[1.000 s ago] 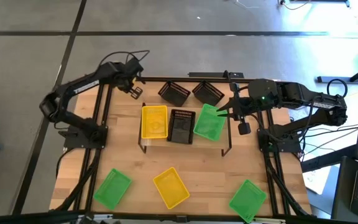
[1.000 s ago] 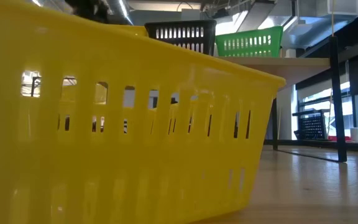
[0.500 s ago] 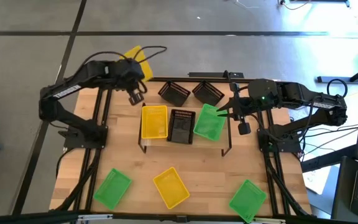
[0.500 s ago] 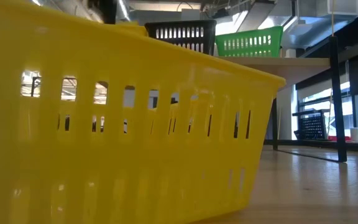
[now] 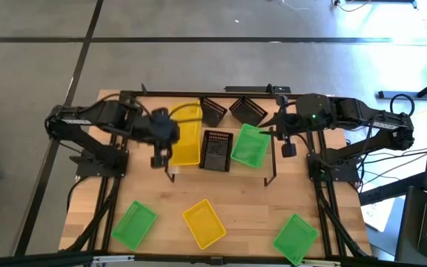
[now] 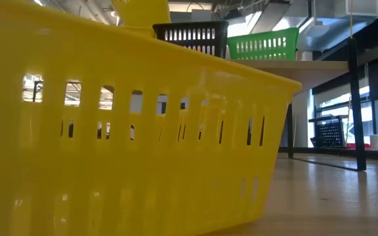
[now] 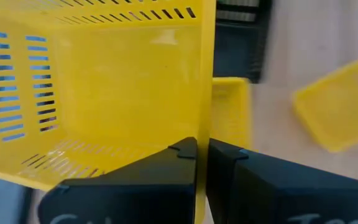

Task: Stack baskets on shelf by color
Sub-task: Stack the top yellow bin on the other yellow bin on the shelf

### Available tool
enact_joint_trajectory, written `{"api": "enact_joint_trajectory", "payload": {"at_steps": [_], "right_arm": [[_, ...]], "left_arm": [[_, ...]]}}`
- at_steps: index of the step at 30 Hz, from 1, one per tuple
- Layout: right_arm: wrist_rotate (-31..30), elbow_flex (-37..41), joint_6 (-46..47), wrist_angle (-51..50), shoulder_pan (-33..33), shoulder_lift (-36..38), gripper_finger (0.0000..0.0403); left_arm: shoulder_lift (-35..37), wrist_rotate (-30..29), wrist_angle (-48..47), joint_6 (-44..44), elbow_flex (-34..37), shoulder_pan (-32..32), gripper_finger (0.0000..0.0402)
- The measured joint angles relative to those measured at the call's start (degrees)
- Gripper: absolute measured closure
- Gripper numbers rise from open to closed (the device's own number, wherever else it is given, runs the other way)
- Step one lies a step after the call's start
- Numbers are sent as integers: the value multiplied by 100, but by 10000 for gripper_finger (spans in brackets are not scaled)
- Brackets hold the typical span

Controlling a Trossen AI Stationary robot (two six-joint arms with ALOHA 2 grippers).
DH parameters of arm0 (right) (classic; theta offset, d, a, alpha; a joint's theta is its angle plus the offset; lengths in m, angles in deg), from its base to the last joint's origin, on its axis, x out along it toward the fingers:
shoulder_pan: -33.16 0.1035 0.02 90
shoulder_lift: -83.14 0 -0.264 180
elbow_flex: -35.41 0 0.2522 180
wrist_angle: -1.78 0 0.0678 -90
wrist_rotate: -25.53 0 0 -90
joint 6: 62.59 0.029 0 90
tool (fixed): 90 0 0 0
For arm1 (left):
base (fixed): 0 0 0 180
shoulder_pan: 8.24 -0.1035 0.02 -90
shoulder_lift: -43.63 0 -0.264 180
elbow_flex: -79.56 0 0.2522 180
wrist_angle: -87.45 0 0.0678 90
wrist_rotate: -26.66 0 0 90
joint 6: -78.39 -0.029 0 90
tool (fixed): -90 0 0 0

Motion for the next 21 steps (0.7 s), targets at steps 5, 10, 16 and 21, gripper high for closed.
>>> {"api": "enact_joint_trajectory", "payload": {"at_steps": [5,10,16,21], "right_arm": [[-14,0,0,0,-9,0,327],[-14,0,0,0,-9,0,327],[-14,0,0,0,-9,2,327],[-14,0,0,-2,-9,3,327]], "left_arm": [[-159,278,-37,641,0,360,401],[-245,347,-88,1012,-1,398,401],[-426,403,-436,1246,-7,403,401],[-645,464,-496,1223,5,382,401]]}}
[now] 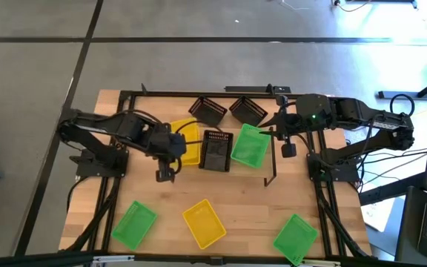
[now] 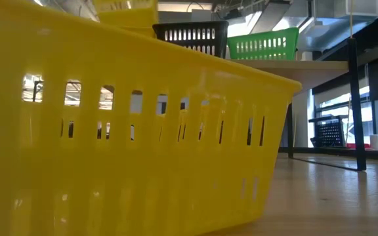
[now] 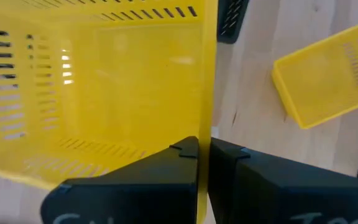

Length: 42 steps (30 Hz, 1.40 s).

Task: Stack baskets on shelf by color
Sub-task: Stack the top yellow bin on the other yellow bin on the shelf

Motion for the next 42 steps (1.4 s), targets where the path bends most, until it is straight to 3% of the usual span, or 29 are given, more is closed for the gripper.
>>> {"api": "enact_joint_trajectory", "payload": {"at_steps": [7,26,36,42], "right_arm": [[2,0,-15,-5,-2,1,327],[8,0,-17,-7,-2,-1,327],[9,0,-20,2,-2,-1,327],[9,0,-20,2,-2,-1,327]], "left_arm": [[-112,361,-20,-7,4,-118,400],[-134,345,-20,-13,-3,-136,338],[-132,439,-36,-168,-24,-138,342],[-123,437,-247,-168,-459,-138,342]]}}
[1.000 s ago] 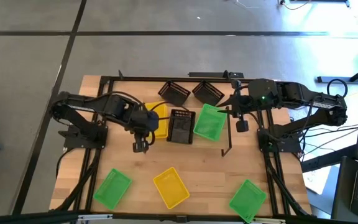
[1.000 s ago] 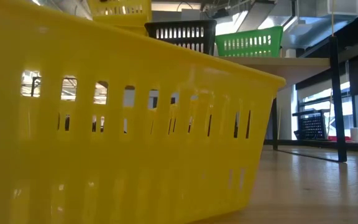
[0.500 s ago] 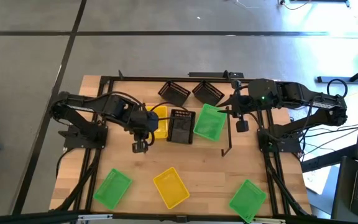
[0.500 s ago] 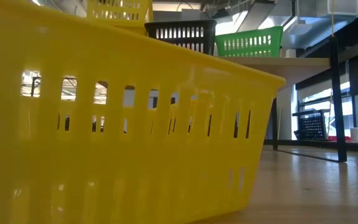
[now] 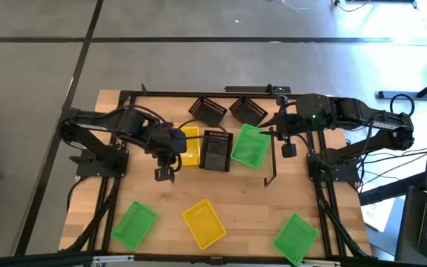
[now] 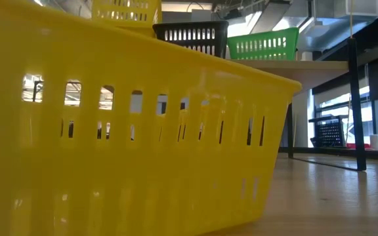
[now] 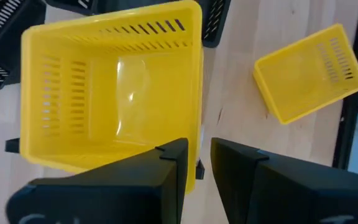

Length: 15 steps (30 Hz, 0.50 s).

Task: Stack baskets on shelf by color
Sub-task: Stack the top yellow bin on the other yellow bin on the shelf

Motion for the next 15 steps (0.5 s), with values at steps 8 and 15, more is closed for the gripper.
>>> {"api": "enact_joint_trajectory", "payload": {"at_steps": [8,15], "right_arm": [[0,0,0,0,0,0,327],[0,0,0,0,0,0,327]], "left_arm": [[4,0,-3,-270,-450,0,344],[-69,76,14,-684,-431,0,390]]}}
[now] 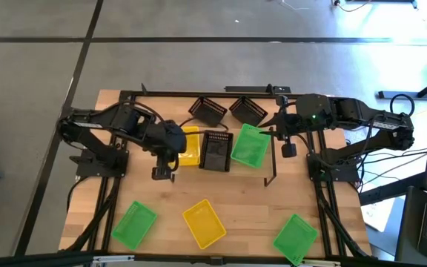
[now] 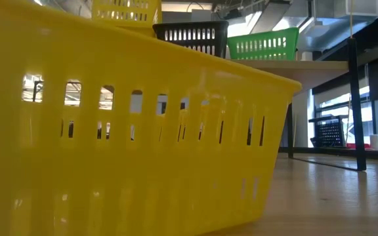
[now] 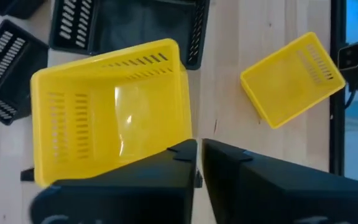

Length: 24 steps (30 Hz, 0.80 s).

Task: Stack baskets on shelf by color
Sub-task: Stack the top yellow bin on the other yellow bin on the shelf

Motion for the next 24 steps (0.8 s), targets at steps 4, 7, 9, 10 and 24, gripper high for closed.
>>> {"api": "enact_joint_trajectory", "payload": {"at_steps": [4,7,9,10,24], "right_arm": [[0,0,0,-2,0,0,327],[-1,0,0,-2,0,0,327],[-2,0,0,-5,0,-1,327],[0,0,0,-5,0,-4,327],[7,0,-2,-60,1,-4,327]], "left_arm": [[-70,134,9,-187,-2,0,399],[-160,263,-1,-219,18,-55,401],[-213,340,27,-227,12,-111,401],[-231,373,22,-247,12,-135,401],[-364,709,29,-520,14,-490,401]]}}
